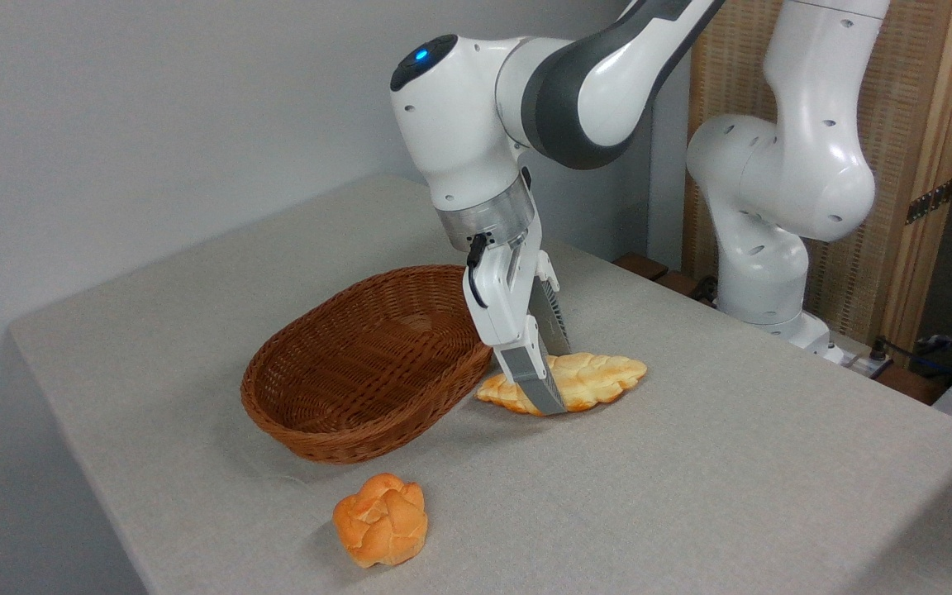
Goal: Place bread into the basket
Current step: 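Close the gripper fingers around the middle of the braided loaf, then lift the braided loaf and carry it over the basket, then lower the loaf into the basket and open the gripper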
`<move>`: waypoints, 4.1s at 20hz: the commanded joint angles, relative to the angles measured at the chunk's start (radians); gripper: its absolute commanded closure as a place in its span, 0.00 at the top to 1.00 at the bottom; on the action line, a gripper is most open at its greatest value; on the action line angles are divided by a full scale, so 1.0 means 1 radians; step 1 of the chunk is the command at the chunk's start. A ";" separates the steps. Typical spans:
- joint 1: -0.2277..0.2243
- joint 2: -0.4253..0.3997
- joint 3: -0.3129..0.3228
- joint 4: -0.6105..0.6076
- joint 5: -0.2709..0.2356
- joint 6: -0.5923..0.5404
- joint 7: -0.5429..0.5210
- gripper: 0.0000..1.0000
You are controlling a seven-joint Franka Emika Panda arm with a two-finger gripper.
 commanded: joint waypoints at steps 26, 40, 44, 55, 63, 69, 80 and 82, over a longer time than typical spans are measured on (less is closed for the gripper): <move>-0.024 0.006 0.014 -0.012 0.006 0.004 0.013 0.38; -0.015 -0.008 0.026 0.117 0.017 -0.164 0.017 0.35; -0.015 -0.008 0.090 0.210 0.005 -0.208 0.036 0.36; -0.025 0.026 0.103 0.264 -0.302 -0.105 -0.293 0.35; -0.102 0.102 0.090 0.266 -0.464 0.085 -0.561 0.36; -0.114 0.162 0.035 0.264 -0.584 0.209 -0.654 0.39; -0.114 0.190 0.014 0.264 -0.578 0.234 -0.653 0.95; -0.114 0.190 0.014 0.264 -0.578 0.233 -0.654 1.00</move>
